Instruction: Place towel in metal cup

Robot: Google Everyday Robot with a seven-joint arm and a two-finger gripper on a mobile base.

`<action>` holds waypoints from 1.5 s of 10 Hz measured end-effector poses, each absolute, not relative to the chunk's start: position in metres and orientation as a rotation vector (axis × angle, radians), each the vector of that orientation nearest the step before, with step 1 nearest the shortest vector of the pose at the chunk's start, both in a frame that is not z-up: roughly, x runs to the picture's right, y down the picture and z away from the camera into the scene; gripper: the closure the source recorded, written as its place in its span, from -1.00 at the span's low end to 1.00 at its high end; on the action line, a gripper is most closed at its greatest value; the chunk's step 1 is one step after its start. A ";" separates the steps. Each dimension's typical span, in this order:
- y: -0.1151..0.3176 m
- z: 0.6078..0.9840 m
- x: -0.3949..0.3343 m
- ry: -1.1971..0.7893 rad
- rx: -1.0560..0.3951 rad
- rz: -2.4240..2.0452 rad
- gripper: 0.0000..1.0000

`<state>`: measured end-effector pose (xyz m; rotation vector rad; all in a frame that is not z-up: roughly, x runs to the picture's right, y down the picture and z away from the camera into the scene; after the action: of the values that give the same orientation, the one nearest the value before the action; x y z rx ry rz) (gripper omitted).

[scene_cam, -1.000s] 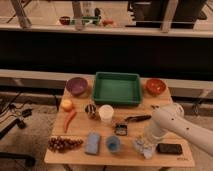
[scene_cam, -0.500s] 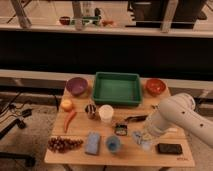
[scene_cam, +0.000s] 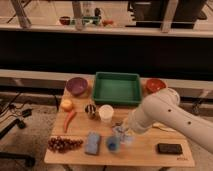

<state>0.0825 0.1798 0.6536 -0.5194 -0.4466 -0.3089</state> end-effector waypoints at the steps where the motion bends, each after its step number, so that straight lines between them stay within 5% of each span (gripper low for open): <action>1: 0.177 0.655 0.070 -0.465 -0.515 -0.327 1.00; 8: 0.163 0.655 -0.039 -0.610 -0.504 -0.503 1.00; 15: 0.164 0.656 -0.037 -0.608 -0.509 -0.501 1.00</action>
<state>-0.0369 0.1640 0.6564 -0.5086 -0.6080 -0.5007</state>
